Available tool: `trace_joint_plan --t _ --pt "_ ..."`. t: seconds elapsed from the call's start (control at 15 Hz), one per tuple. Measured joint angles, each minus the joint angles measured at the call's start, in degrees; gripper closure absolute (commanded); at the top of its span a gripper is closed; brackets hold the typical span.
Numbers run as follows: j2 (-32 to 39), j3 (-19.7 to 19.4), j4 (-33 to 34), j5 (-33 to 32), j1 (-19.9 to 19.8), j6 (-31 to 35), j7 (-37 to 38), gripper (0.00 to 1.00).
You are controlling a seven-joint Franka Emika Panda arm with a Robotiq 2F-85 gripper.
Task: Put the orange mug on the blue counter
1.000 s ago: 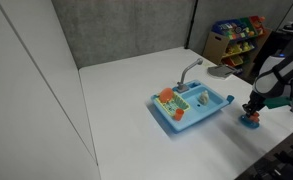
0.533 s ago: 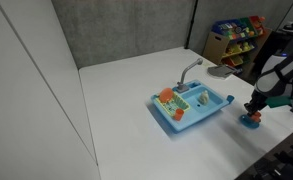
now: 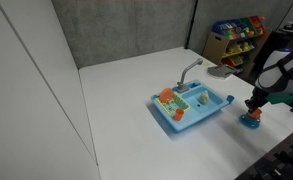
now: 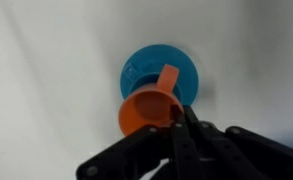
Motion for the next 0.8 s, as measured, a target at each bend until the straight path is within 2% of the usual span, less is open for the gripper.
trace_joint_plan --t 0.33,0.8 --pt "-4.1 -0.9 -0.9 -1.3 1.4 -4.3 0.3 0.97" --pt "-11.3 -3.9 -5.0 -10.5 7.3 -5.1 2.3 0.97"
